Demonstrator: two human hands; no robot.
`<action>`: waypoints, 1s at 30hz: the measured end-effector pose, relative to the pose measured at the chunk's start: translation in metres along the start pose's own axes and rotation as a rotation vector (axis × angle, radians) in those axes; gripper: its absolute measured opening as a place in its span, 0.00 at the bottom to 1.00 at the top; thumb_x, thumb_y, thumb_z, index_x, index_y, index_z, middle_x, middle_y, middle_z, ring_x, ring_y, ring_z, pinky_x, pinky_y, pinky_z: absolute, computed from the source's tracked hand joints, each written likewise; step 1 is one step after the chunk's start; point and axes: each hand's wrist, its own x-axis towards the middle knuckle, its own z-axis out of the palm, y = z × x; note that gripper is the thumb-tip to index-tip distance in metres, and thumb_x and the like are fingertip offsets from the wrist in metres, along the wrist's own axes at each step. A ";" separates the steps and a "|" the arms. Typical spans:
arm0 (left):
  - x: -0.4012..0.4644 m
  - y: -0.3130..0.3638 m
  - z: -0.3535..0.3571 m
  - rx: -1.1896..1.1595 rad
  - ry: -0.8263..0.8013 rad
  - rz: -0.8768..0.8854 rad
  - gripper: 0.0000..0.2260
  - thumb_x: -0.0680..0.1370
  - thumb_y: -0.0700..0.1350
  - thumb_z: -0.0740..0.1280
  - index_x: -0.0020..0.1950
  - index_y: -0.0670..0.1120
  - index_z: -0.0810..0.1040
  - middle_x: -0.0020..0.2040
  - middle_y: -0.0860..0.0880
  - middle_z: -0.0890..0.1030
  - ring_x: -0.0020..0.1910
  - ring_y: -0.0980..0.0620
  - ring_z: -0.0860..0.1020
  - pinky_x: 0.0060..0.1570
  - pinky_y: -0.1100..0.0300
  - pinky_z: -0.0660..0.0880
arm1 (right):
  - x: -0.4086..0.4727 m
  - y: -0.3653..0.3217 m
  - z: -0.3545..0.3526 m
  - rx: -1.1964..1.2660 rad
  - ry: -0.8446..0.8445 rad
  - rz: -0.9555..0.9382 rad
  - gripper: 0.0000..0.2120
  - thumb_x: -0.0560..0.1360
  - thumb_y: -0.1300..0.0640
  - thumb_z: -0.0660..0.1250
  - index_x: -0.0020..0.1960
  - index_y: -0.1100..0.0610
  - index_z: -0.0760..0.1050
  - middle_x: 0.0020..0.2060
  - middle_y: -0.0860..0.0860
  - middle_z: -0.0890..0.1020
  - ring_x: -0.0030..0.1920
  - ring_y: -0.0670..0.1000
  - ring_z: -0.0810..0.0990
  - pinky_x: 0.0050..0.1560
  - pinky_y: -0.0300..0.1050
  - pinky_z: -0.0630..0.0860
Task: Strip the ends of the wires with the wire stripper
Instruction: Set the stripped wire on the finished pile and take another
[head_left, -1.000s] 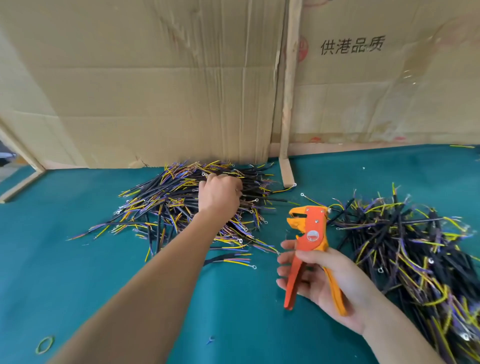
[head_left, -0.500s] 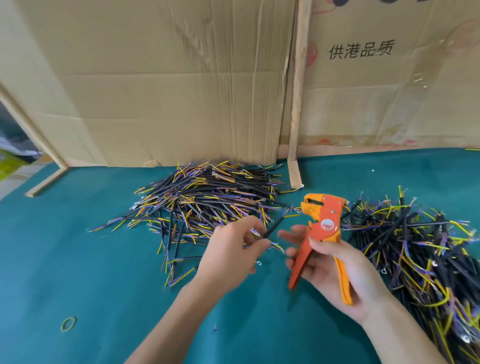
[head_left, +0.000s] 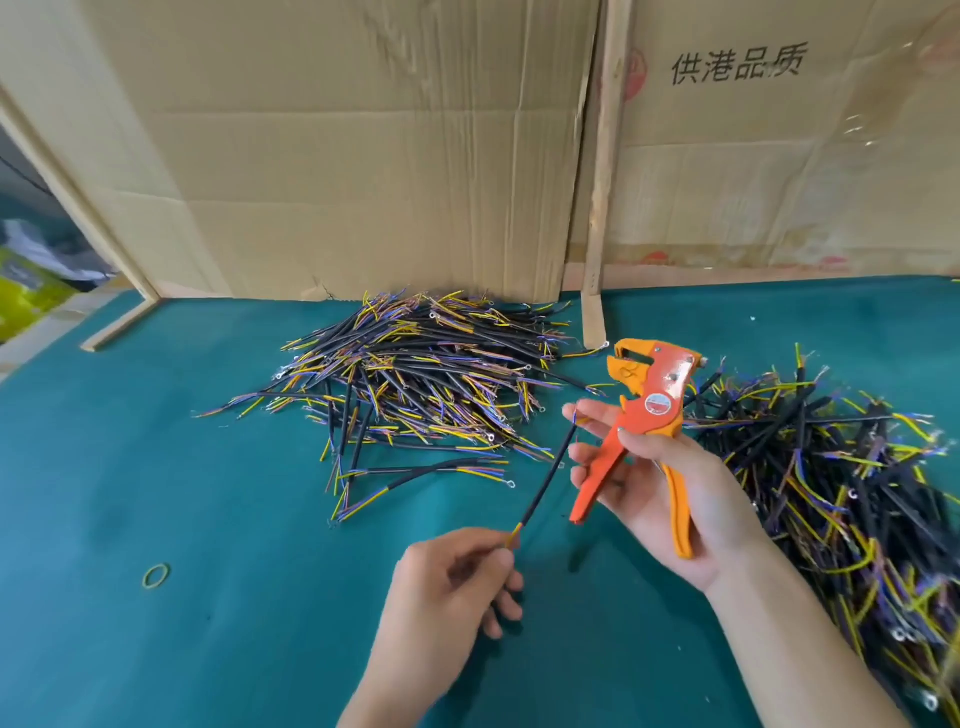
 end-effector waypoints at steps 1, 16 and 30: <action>-0.005 -0.003 0.000 -0.045 0.043 0.015 0.10 0.80 0.35 0.67 0.48 0.45 0.86 0.36 0.40 0.84 0.28 0.47 0.80 0.24 0.62 0.73 | 0.000 -0.001 -0.001 -0.003 -0.001 -0.004 0.25 0.71 0.62 0.70 0.66 0.70 0.76 0.67 0.66 0.77 0.48 0.60 0.84 0.49 0.52 0.82; -0.014 0.000 0.007 -0.101 0.364 0.130 0.06 0.72 0.50 0.73 0.40 0.49 0.83 0.35 0.43 0.84 0.29 0.43 0.83 0.22 0.59 0.73 | 0.001 -0.004 -0.010 -0.001 0.001 -0.040 0.27 0.71 0.60 0.70 0.69 0.68 0.75 0.69 0.61 0.78 0.49 0.58 0.84 0.51 0.51 0.81; -0.012 -0.009 0.009 -0.053 0.465 0.147 0.13 0.79 0.36 0.69 0.38 0.50 0.81 0.32 0.45 0.82 0.27 0.46 0.80 0.22 0.58 0.72 | -0.002 -0.007 -0.012 -0.020 -0.001 -0.042 0.27 0.72 0.60 0.69 0.70 0.68 0.74 0.69 0.61 0.77 0.49 0.57 0.83 0.50 0.50 0.81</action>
